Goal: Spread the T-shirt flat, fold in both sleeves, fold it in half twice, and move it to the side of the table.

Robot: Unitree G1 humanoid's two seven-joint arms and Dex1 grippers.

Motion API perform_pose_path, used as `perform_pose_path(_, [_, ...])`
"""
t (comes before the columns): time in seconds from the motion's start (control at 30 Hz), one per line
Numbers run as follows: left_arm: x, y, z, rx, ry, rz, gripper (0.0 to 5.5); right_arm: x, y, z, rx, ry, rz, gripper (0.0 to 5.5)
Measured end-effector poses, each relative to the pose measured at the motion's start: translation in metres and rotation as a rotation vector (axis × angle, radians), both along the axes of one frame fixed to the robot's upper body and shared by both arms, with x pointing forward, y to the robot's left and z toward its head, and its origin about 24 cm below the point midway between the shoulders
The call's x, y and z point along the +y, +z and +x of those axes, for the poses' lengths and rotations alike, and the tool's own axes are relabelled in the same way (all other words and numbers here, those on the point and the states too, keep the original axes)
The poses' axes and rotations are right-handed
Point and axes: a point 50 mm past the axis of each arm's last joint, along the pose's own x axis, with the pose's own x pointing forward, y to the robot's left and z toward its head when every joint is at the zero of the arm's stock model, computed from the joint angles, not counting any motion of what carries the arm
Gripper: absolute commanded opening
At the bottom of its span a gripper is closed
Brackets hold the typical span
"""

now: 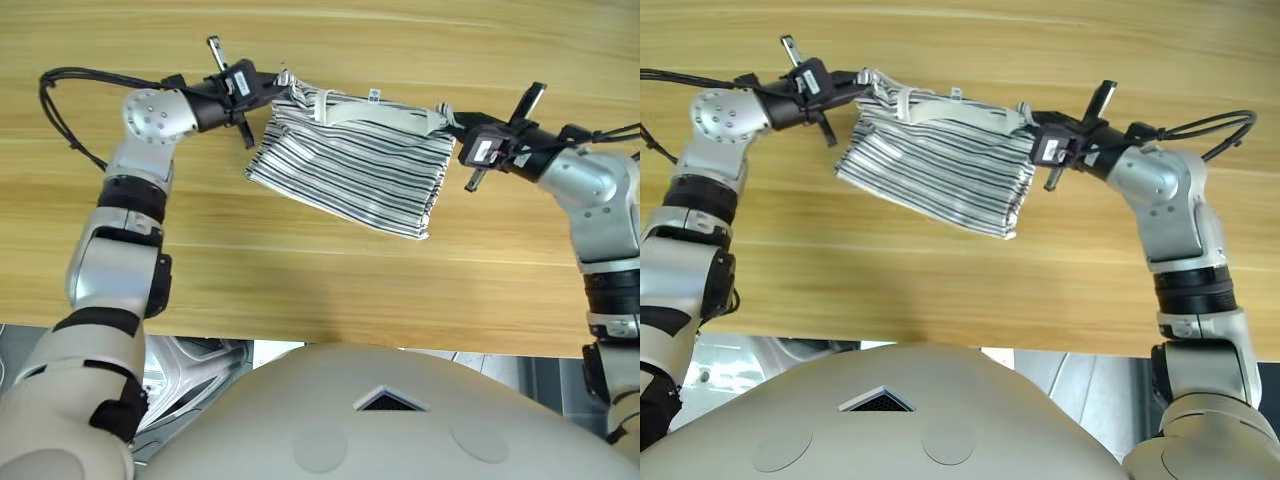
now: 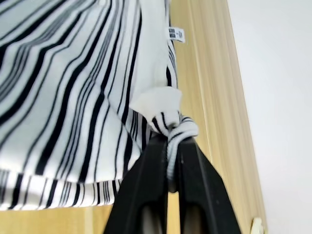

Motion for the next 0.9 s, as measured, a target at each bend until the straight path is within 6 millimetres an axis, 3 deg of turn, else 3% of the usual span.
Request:
perform_pose_path(0.13, [-0.007, -0.029, -0.002, 0.053, 0.089, 0.073, 0.09, 0.003, -0.012, 0.009, 0.005, -0.049, -0.041, 0.05])
perform_pose_path(0.5, [-0.015, -0.029, 0.013, -0.059, 0.316, 0.063, 0.09, 0.018, -0.049, -0.003, 0.082, 0.000, -0.129, 0.05])
perform_pose_path(0.53, [-0.015, -0.028, 0.013, -0.064, 0.326, 0.055, 0.45, 0.018, -0.053, -0.004, 0.090, 0.000, -0.140, 0.05])
perform_pose_path(0.67, [-0.017, -0.027, 0.014, -0.071, 0.339, 0.016, 1.02, 0.014, -0.061, -0.003, 0.083, -0.045, -0.140, 0.05])
perform_pose_path(0.77, [-0.020, -0.026, 0.013, -0.066, 0.333, -0.012, 1.57, 0.016, -0.061, 0.001, 0.082, -0.114, -0.069, 0.77])
perform_pose_path(0.9, [-0.016, -0.022, 0.015, -0.053, 0.369, -0.093, 2.14, 0.011, -0.047, 0.014, 0.062, -0.299, 0.156, 1.41])
